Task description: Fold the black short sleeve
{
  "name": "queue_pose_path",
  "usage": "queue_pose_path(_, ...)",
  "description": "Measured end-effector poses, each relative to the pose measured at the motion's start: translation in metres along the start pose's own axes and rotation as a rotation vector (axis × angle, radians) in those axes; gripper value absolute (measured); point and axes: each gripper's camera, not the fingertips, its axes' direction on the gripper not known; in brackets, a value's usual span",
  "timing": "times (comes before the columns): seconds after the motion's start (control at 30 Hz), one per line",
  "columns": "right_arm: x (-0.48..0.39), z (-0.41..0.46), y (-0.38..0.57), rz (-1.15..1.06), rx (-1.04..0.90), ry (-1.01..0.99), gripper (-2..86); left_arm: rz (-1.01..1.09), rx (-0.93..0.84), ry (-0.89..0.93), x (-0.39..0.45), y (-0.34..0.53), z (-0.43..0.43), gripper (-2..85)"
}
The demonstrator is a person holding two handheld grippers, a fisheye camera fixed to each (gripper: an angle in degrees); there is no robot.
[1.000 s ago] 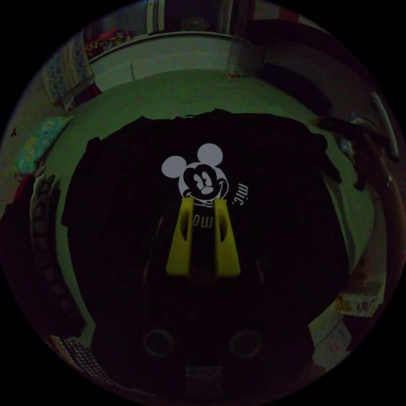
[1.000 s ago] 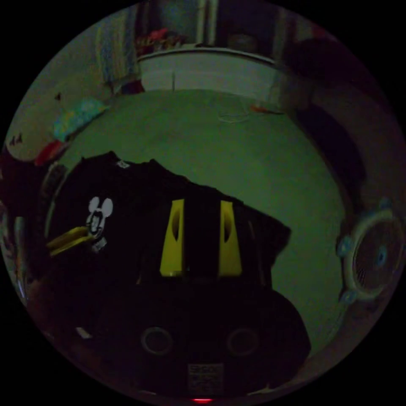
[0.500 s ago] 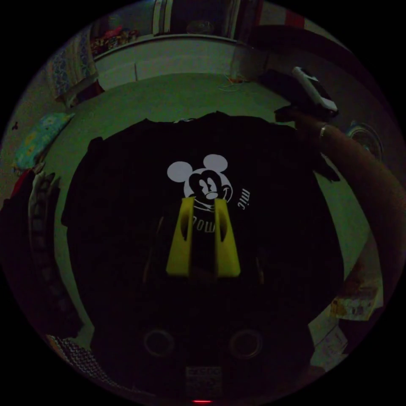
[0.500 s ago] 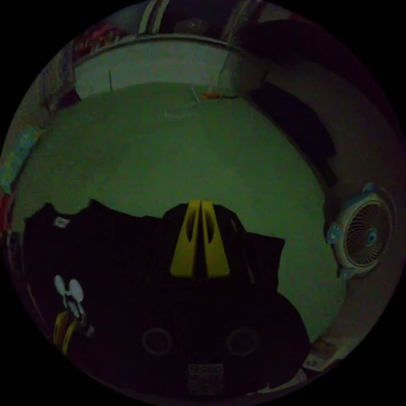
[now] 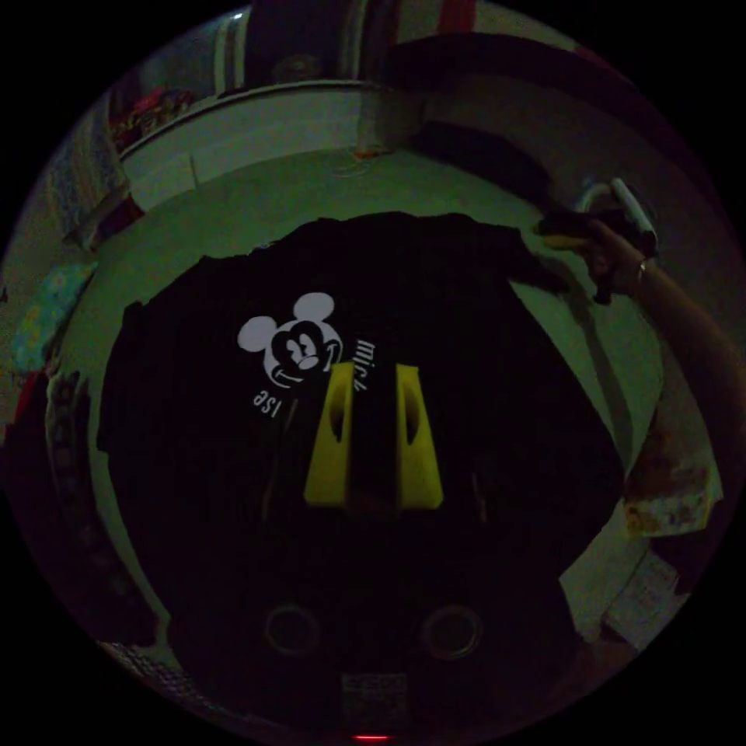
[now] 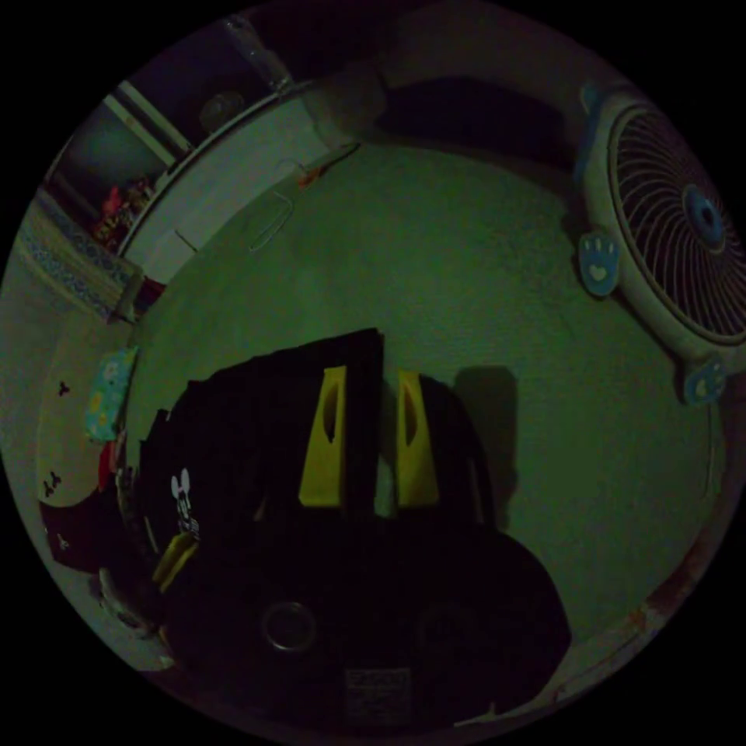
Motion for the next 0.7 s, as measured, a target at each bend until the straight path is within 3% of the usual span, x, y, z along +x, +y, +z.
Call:
queue_pose_path(0.4,-0.059,0.016,-0.010,-0.067,0.021,0.106,-1.0,-0.065,-0.016,0.043,-0.018,-0.007,0.012,8.7)
queue_pose_path(0.57,-0.166,-0.022,-0.002,-0.352,0.083,0.296,-1.3,-0.051,0.005,0.026,-0.020,-0.004,0.009,8.6)
queue_pose_path(0.7,-0.259,-0.030,0.022,-0.498,0.062,0.252,-1.0,-0.049,0.009,0.049,-0.023,-0.003,0.010,8.6)
